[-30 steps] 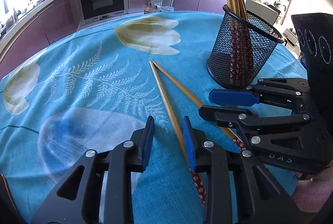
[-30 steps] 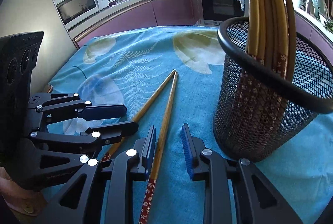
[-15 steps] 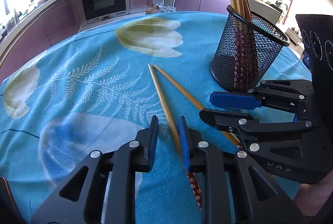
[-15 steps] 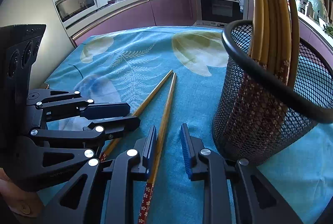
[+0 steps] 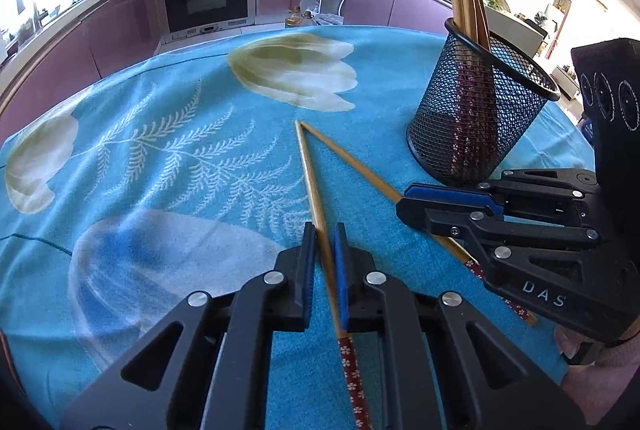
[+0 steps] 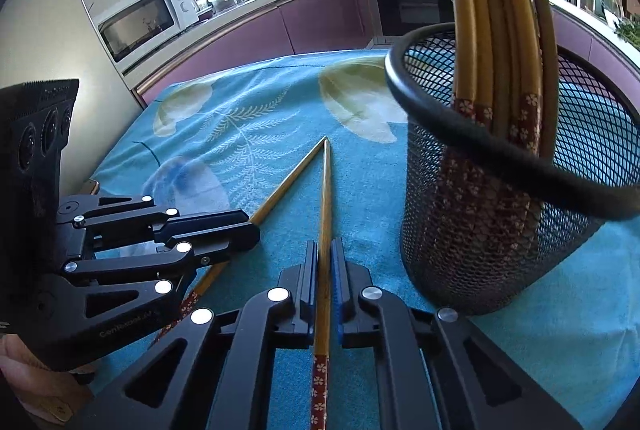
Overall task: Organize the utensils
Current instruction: 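Raise both held chopsticks upright off the cloth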
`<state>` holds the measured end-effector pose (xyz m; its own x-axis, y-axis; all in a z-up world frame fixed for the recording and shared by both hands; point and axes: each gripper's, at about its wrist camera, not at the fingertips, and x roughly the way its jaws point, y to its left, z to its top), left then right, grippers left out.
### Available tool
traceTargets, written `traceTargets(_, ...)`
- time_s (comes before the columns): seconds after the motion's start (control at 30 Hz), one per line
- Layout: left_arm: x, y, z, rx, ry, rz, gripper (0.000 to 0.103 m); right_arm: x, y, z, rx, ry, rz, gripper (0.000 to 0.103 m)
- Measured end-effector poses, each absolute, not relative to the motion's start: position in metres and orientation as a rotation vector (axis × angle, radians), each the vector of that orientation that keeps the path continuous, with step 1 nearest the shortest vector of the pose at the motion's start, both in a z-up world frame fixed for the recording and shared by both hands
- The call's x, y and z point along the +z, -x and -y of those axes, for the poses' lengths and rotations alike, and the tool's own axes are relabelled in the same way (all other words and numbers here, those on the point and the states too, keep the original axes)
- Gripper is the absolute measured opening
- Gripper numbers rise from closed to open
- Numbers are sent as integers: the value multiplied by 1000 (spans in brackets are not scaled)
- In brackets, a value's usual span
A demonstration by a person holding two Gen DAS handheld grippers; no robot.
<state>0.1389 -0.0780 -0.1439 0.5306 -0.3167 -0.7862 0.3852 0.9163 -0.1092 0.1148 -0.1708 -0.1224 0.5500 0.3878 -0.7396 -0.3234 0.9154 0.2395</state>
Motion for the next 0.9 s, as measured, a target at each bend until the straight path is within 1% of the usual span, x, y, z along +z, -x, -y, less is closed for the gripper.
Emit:
traceTargets(0.1,-144,-138,76,-414,-71,-922,8,-120,-112,173,428,-90,-888,6)
traceTargets(0.9,-107,-115,67,-421,-49,-830,8,-77,-84,176,504,-124,-768,6)
